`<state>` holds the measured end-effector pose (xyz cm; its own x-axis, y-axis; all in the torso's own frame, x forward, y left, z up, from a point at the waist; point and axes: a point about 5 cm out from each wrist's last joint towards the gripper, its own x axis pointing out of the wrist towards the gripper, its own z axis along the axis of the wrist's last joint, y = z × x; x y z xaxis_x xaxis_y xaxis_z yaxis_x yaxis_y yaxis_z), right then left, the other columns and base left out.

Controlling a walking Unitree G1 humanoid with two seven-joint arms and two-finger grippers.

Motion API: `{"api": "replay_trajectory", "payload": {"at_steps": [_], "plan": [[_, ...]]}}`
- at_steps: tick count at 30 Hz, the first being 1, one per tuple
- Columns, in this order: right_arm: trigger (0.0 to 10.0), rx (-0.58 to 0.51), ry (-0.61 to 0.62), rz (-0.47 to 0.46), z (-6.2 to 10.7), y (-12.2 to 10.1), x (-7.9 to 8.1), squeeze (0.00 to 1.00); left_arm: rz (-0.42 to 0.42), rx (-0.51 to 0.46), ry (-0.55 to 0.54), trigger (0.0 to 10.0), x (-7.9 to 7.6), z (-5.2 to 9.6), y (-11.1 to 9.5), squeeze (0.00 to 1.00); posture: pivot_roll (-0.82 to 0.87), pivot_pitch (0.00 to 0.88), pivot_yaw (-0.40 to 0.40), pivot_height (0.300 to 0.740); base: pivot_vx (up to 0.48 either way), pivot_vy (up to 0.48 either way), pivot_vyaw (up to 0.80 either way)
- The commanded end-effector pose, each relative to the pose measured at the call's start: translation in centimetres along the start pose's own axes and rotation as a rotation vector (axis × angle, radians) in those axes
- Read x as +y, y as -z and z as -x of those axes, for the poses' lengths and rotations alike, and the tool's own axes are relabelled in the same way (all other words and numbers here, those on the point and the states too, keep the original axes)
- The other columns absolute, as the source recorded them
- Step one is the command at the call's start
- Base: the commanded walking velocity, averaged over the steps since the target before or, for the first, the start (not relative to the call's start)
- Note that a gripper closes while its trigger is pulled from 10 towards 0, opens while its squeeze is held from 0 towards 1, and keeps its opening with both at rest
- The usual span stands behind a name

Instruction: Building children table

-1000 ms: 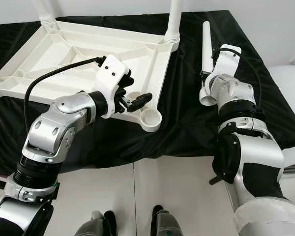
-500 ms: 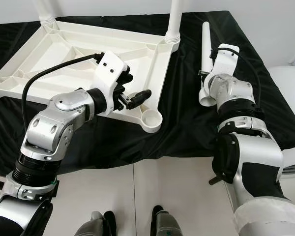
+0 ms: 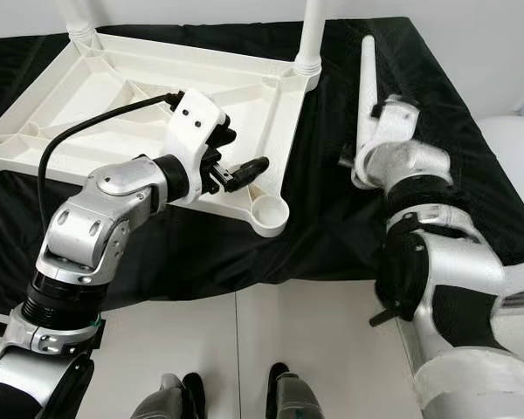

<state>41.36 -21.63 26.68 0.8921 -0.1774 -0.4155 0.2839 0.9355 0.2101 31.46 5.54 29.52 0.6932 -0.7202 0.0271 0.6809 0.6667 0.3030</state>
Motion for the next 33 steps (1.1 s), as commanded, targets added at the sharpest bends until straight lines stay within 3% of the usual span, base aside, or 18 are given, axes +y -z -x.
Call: {"api": "replay_trajectory", "payload": {"at_steps": [1,2,3,14,15,16,18,22,28,33], "plan": [[1.8,0.229,0.016,-0.03,-1.1,4.8,-0.5,0.0,0.004,-0.009,-0.038,10.0,0.3,0.0,-0.1,0.0,-0.09,0.324,0.049,0.74,0.0,0.0,0.0],[1.8,0.229,0.016,-0.03,-1.1,4.8,-0.5,0.0,0.004,-0.009,-0.038,10.0,0.3,0.0,-0.1,0.0,-0.09,0.324,0.049,0.74,0.0,0.0,0.0],[0.0,0.207,0.031,-0.009,-1.1,4.7,-0.6,0.0,0.007,-0.012,-0.038,10.0,0.2,0.0,-0.1,0.0,-0.09,0.323,0.049,0.74,0.0,0.0,0.0],[0.0,0.154,-0.011,-0.033,-0.9,3.6,-0.2,0.0,0.011,-0.013,-0.043,10.0,0.3,0.0,-0.1,0.0,-0.09,0.322,0.049,0.74,0.0,0.0,0.0],[3.4,0.097,-0.043,-0.036,-0.8,2.7,0.2,0.0,0.011,-0.011,-0.05,10.0,0.5,-0.1,0.0,0.0,-0.09,0.319,0.048,0.74,0.0,0.0,0.0],[10.0,0.037,-0.072,-0.035,-0.7,2.0,0.5,0.0,0.02,-0.007,-0.059,10.0,0.7,-0.1,0.1,0.0,-0.08,0.317,0.048,0.74,0.0,0.0,0.0],[10.0,-0.064,-0.12,-0.033,-0.3,0.6,1.1,0.0,0.045,-0.015,-0.07,10.0,1.3,0.0,0.1,0.0,-0.08,0.314,0.048,0.74,0.0,0.0,0.0],[10.0,-0.12,-0.126,-0.023,-0.1,0.0,1.2,0.0,0.087,-0.03,-0.072,10.0,1.9,0.1,-0.2,0.0,-0.08,0.311,0.046,0.74,0.0,0.0,0.0],[10.0,-0.28,-0.186,0.019,0.5,-1.3,1.1,0.0,0.123,-0.036,-0.081,10.0,4.1,0.5,-0.3,0.0,-0.08,0.294,0.04,0.74,0.0,0.0,0.0],[10.0,-0.297,-0.24,-0.043,0.9,-1.5,0.7,0.0,0.128,-0.043,-0.082,10.0,5.0,0.7,-0.3,0.0,-0.08,0.279,0.04,0.74,0.0,0.0,0.0]]}}
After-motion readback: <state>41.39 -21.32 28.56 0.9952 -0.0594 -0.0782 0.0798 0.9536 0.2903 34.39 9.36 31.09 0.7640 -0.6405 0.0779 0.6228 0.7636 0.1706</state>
